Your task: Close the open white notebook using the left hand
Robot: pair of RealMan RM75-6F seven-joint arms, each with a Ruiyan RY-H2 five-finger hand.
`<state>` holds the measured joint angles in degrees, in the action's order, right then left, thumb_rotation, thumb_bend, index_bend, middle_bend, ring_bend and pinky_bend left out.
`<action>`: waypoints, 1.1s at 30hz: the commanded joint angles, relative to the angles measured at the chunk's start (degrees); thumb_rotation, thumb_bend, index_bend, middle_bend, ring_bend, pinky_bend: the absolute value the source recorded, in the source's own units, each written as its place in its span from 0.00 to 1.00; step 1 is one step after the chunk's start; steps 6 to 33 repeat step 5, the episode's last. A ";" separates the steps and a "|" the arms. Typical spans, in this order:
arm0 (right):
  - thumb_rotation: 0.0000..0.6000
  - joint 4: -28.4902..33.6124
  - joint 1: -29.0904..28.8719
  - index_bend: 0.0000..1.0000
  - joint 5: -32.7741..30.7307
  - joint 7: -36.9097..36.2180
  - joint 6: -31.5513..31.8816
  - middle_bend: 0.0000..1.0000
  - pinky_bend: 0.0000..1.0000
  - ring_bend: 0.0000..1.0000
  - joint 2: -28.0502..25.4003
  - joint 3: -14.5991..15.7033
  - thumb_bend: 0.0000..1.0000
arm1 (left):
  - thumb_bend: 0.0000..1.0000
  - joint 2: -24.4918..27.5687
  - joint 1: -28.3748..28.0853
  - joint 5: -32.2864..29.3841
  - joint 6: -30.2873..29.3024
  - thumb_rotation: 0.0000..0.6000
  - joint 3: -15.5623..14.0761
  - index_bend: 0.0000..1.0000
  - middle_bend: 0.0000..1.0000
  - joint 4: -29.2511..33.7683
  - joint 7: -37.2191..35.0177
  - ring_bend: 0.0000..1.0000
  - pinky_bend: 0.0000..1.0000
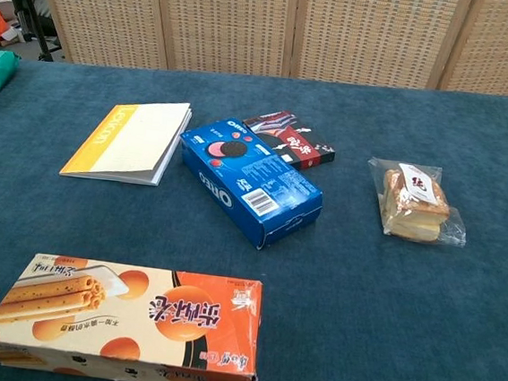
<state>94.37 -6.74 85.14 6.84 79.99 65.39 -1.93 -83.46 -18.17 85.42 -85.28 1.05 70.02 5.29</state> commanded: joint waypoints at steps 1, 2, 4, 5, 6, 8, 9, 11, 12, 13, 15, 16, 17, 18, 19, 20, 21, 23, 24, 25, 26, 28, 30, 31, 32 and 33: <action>1.00 0.06 -0.02 0.05 0.04 0.16 -0.07 0.00 0.00 0.00 0.02 0.06 0.10 | 0.03 4.57 6.08 -2.69 -1.87 1.00 -2.96 0.00 0.00 7.60 3.60 0.00 0.00; 1.00 0.07 -0.03 0.05 0.04 0.23 -0.11 0.00 0.00 0.00 0.02 0.08 0.09 | 0.03 4.67 6.50 -2.82 -2.04 1.00 -3.09 0.00 0.00 7.84 3.87 0.00 0.00; 1.00 0.13 -0.06 0.05 0.01 0.32 -0.19 0.00 0.00 0.00 0.02 0.09 0.09 | 0.03 5.15 6.98 -2.62 -1.96 1.00 -3.49 0.00 0.00 8.25 4.72 0.00 0.00; 1.00 0.18 -0.08 0.05 0.01 0.31 -0.21 0.00 0.00 0.00 0.02 0.07 0.10 | 0.03 5.63 7.31 -2.39 -2.00 1.00 -3.70 0.00 0.00 8.69 5.33 0.00 0.00; 1.00 0.18 -0.08 0.05 0.01 0.31 -0.21 0.00 0.00 0.00 0.02 0.07 0.10 | 0.03 5.63 7.31 -2.39 -2.00 1.00 -3.70 0.00 0.00 8.69 5.33 0.00 0.00; 1.00 0.18 -0.08 0.05 0.01 0.31 -0.21 0.00 0.00 0.00 0.02 0.07 0.10 | 0.03 5.63 7.31 -2.39 -2.00 1.00 -3.70 0.00 0.00 8.69 5.33 0.00 0.00; 1.00 0.18 -0.08 0.05 0.01 0.31 -0.21 0.00 0.00 0.00 0.02 0.07 0.10 | 0.03 5.63 7.31 -2.39 -2.00 1.00 -3.70 0.00 0.00 8.69 5.33 0.00 0.00; 1.00 0.18 -0.08 0.05 0.01 0.31 -0.21 0.00 0.00 0.00 0.02 0.07 0.10 | 0.03 5.63 7.31 -2.39 -2.00 1.00 -3.70 0.00 0.00 8.69 5.33 0.00 0.00; 1.00 0.18 -0.08 0.05 0.01 0.31 -0.21 0.00 0.00 0.00 0.02 0.07 0.10 | 0.03 5.63 7.31 -2.39 -2.00 1.00 -3.70 0.00 0.00 8.69 5.33 0.00 0.00; 1.00 0.18 -0.08 0.05 0.01 0.31 -0.21 0.00 0.00 0.00 0.02 0.07 0.10 | 0.03 5.63 7.31 -2.39 -2.00 1.00 -3.70 0.00 0.00 8.69 5.33 0.00 0.00; 1.00 0.18 -0.08 0.05 0.01 0.31 -0.21 0.00 0.00 0.00 0.02 0.07 0.10 | 0.03 5.63 7.31 -2.39 -2.00 1.00 -3.70 0.00 0.00 8.69 5.33 0.00 0.00; 1.00 0.18 -0.08 0.05 0.01 0.31 -0.21 0.00 0.00 0.00 0.02 0.07 0.10 | 0.03 5.63 7.31 -2.39 -2.00 1.00 -3.70 0.00 0.00 8.69 5.33 0.00 0.00; 1.00 0.18 -0.08 0.05 0.01 0.31 -0.21 0.00 0.00 0.00 0.02 0.07 0.10 | 0.03 5.63 7.31 -2.39 -2.00 1.00 -3.70 0.00 0.00 8.69 5.33 0.00 0.00; 1.00 0.18 -0.08 0.05 0.01 0.31 -0.21 0.00 0.00 0.00 0.02 0.07 0.10 | 0.03 5.63 7.31 -2.39 -2.00 1.00 -3.70 0.00 0.00 8.69 5.33 0.00 0.00; 1.00 0.18 -0.08 0.05 0.01 0.31 -0.21 0.00 0.00 0.00 0.02 0.07 0.10 | 0.03 5.63 7.31 -2.39 -2.00 1.00 -3.70 0.00 0.00 8.69 5.33 0.00 0.00; 1.00 0.18 -0.08 0.05 0.01 0.31 -0.21 0.00 0.00 0.00 0.02 0.07 0.10 | 0.03 5.63 7.31 -2.39 -2.00 1.00 -3.70 0.00 0.00 8.69 5.33 0.00 0.00; 1.00 0.18 -0.08 0.05 0.01 0.31 -0.21 0.00 0.00 0.00 0.02 0.07 0.10 | 0.03 5.63 7.31 -2.39 -2.00 1.00 -3.70 0.00 0.00 8.69 5.33 0.00 0.00; 1.00 0.18 -0.08 0.05 0.01 0.31 -0.21 0.00 0.00 0.00 0.02 0.07 0.10 | 0.03 5.63 7.31 -2.39 -2.00 1.00 -3.70 0.00 0.00 8.69 5.33 0.00 0.00; 1.00 0.18 -0.08 0.05 0.01 0.31 -0.21 0.00 0.00 0.00 0.02 0.07 0.10 | 0.03 5.63 7.31 -2.39 -2.00 1.00 -3.70 0.00 0.00 8.69 5.33 0.00 0.00; 1.00 0.18 -0.08 0.05 0.01 0.31 -0.21 0.00 0.00 0.00 0.02 0.07 0.10 | 0.03 5.63 7.31 -2.39 -2.00 1.00 -3.70 0.00 0.00 8.69 5.33 0.00 0.00; 1.00 0.18 -0.08 0.05 0.01 0.31 -0.21 0.00 0.00 0.00 0.02 0.07 0.10 | 0.03 5.63 7.31 -2.39 -2.00 1.00 -3.70 0.00 0.00 8.69 5.33 0.00 0.00; 1.00 0.18 -0.08 0.05 0.01 0.31 -0.21 0.00 0.00 0.00 0.02 0.07 0.10 | 0.03 5.63 7.31 -2.39 -2.00 1.00 -3.70 0.00 0.00 8.69 5.33 0.00 0.00; 1.00 0.18 -0.08 0.05 0.01 0.31 -0.21 0.00 0.00 0.00 0.02 0.07 0.10 | 0.03 5.63 7.31 -2.39 -2.00 1.00 -3.70 0.00 0.00 8.69 5.33 0.00 0.00; 1.00 0.18 -0.08 0.05 0.01 0.31 -0.21 0.00 0.00 0.00 0.02 0.07 0.10 | 0.03 5.63 7.31 -2.39 -2.00 1.00 -3.70 0.00 0.00 8.69 5.33 0.00 0.00; 1.00 0.18 -0.08 0.05 0.01 0.31 -0.21 0.00 0.00 0.00 0.02 0.07 0.10 | 0.03 5.63 7.31 -2.39 -2.00 1.00 -3.70 0.00 0.00 8.69 5.33 0.00 0.00; 1.00 0.18 -0.08 0.05 0.01 0.31 -0.21 0.00 0.00 0.00 0.02 0.07 0.10 | 0.03 5.63 7.31 -2.39 -2.00 1.00 -3.70 0.00 0.00 8.69 5.33 0.00 0.00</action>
